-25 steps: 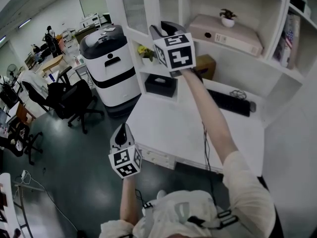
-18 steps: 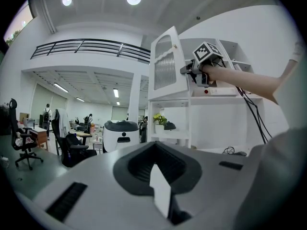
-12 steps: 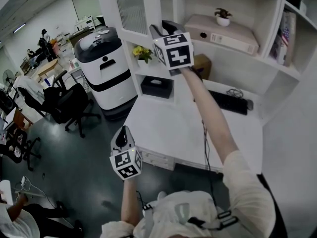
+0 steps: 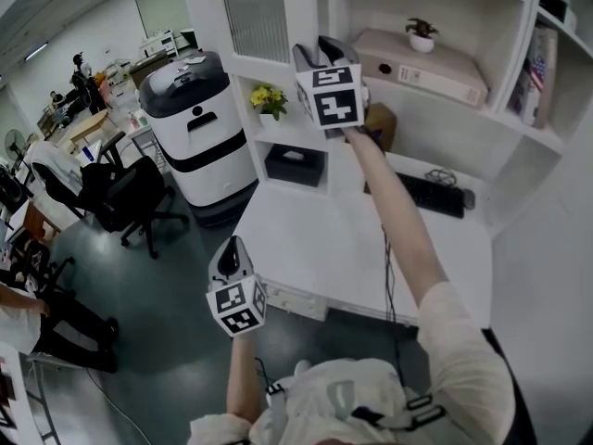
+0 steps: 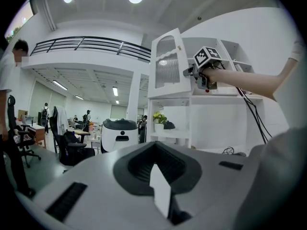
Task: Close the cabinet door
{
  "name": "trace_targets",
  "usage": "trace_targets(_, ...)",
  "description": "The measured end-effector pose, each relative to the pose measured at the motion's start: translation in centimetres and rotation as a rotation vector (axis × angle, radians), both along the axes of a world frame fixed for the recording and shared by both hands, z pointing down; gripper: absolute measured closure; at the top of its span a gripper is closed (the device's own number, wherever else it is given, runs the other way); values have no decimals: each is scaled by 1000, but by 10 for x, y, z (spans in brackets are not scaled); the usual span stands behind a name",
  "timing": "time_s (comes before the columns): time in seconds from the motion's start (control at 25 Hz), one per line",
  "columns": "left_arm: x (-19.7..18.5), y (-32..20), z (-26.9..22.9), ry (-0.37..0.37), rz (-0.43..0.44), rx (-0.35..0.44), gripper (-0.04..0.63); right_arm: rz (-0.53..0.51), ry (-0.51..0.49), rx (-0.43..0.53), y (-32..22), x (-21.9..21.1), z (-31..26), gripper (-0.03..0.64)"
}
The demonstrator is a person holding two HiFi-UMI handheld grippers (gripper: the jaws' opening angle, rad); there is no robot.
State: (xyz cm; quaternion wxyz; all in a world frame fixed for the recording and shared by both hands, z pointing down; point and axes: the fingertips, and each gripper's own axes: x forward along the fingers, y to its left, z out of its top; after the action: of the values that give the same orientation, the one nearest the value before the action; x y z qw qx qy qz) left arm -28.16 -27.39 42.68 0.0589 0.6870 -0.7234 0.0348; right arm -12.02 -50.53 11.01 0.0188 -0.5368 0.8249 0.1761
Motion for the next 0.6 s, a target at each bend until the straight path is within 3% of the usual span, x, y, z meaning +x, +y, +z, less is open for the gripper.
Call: trace_targets(0.6,-1,-12,11,12,3,-25,591,54,-36,10,-24,12,0,462)
